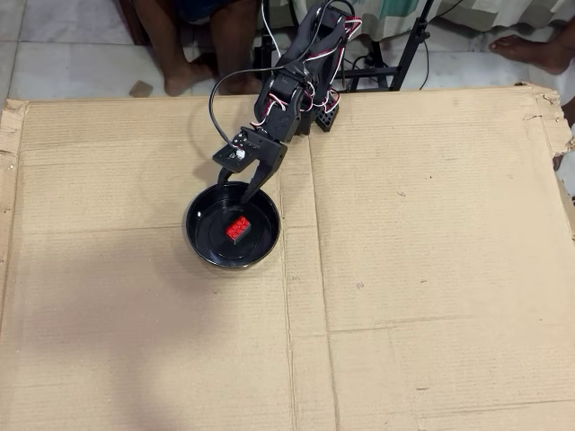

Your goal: Grasp a lego block and put it in the bin.

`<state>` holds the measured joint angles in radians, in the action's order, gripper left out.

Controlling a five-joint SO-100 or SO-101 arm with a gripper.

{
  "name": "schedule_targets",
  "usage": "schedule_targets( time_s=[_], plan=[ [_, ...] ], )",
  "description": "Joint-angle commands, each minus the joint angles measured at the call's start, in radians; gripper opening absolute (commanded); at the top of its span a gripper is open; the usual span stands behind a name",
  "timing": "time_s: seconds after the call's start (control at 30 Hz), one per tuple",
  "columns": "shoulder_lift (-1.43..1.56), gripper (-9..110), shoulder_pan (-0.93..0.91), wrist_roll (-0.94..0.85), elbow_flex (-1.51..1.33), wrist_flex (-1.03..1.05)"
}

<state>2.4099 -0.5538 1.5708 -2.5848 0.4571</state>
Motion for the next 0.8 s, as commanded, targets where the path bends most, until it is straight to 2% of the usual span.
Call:
schedule_targets(
  time_s=[0.0,0.77],
  plan=[
    [0.031,21,0.034,0.006,0.008,-0.02],
    [0.092,22,0.437,0.008,-0.041,-0.018]
  ],
)
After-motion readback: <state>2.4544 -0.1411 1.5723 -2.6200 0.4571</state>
